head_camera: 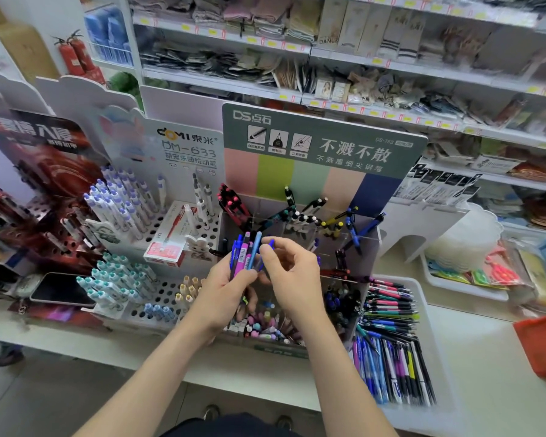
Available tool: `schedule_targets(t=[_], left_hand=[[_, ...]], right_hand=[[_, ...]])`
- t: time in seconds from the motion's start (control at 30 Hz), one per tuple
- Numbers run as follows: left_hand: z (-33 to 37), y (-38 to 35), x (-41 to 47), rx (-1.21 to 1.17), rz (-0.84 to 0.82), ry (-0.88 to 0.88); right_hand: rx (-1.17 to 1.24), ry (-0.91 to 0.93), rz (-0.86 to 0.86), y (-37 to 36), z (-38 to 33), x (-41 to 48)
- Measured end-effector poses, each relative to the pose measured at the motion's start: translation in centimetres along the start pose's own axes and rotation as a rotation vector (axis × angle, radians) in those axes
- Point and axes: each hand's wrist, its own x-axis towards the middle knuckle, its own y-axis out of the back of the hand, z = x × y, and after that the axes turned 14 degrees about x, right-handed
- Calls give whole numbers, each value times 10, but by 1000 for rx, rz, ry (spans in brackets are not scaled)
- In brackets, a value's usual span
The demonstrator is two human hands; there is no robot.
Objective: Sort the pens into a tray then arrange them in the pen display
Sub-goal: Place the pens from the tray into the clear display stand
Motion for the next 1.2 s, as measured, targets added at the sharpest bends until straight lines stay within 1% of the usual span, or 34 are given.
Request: schedule_targets(t=[0.03,0.07,0.17,0.2,0.23,0.27,0.3,0.4,0.47,0.53,0.6,0.63,0.7,0.73,0.77,0.87,0.9,0.97,1.03,1.07,1.1,1.13,1.2], left_hand=[[0,-1,0,-2,-6,-1],[0,-1,1,4,4,7],[-4,-1,2,48,86,57],[-6,0,3,51,109,73],[-8,2,3,46,122,90],[-10,4,3,37,128,109],[-11,5,4,24,126,125],[-12,8,5,-4,93,132],[-11,8,3,-7,77,130],[-10,7,1,-19,58,114],[-7,6,-2,-33,35,83],[-5,6,-4,-36,29,69],[-2,5,-6,-22,19,50],[-2,5,-6,6,20,40],[-2,4,-7,47,23,27],[-2,4,-7,232,27,-60],[-2,4,-8,286,19,-99],[0,4,-7,344,-4,-145],[-1,4,-5,382,-30,-152],[-4,5,-4,391,-52,-145],[-6,5,-5,388,-81,-140],[-9,5,-5,378,-104,-131],[-14,6,-6,362,-104,-103]], right_hand=[[30,-5,-7,1,-2,-1],[52,27,38,2,-3,-1],[123,241,387,5,-2,0],[127,316,473,8,-1,2],[89,379,506,11,2,4],[15,423,487,15,5,6],[-85,447,427,18,11,9],[-494,491,212,21,32,12],[-715,525,153,17,43,11],[-866,541,163,16,50,12],[-992,546,228,15,53,15],[-1031,535,251,15,53,17],[-1067,497,244,12,50,19],[-1046,475,211,9,47,18],[-952,453,157,6,43,16],[-487,343,-38,3,28,8],[-433,305,-79,3,24,5],[-416,259,-112,5,21,2],[-322,203,-78,5,17,3],[-223,174,-32,4,14,4],[-109,154,41,4,10,5],[-15,166,150,4,6,7],[86,264,394,9,-2,13]])
